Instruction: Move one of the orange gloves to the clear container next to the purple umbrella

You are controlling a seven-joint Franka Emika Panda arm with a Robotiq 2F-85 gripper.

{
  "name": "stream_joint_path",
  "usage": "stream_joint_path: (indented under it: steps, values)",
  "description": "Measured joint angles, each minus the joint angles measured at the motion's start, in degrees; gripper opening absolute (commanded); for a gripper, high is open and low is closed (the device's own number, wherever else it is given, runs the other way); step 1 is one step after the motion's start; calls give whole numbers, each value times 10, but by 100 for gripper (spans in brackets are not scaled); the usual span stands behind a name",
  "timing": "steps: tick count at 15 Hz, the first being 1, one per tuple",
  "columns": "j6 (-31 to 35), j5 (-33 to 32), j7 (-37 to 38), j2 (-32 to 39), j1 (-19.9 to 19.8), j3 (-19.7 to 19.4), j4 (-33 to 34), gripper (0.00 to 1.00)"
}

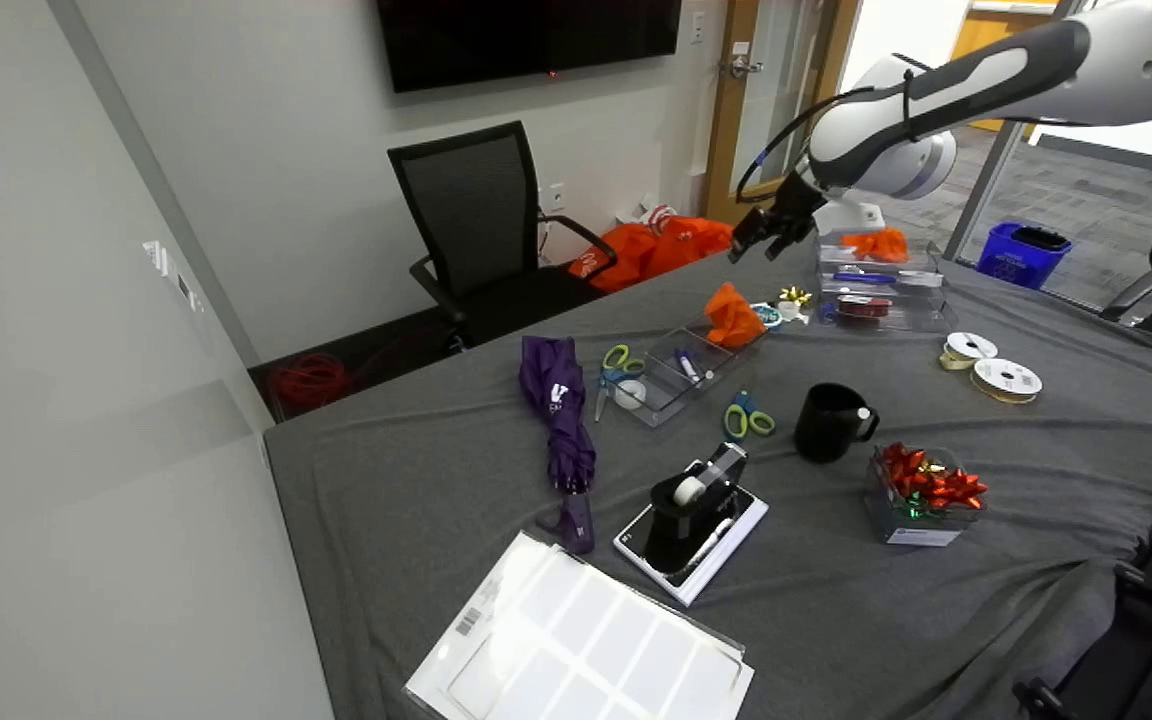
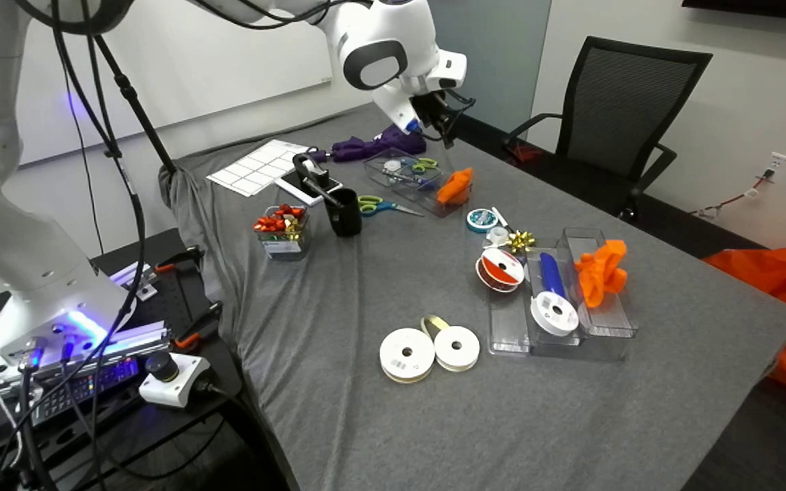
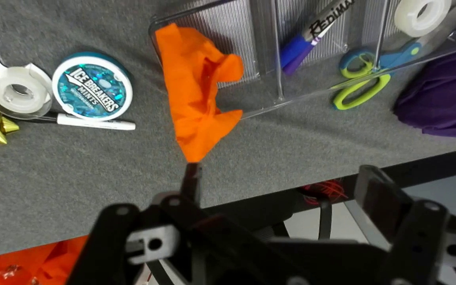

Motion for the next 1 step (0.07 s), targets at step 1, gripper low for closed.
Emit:
stream_joint_path:
  steps: [1]
  values:
    - [-19, -5, 0, -10, 1, -6, 0, 100]
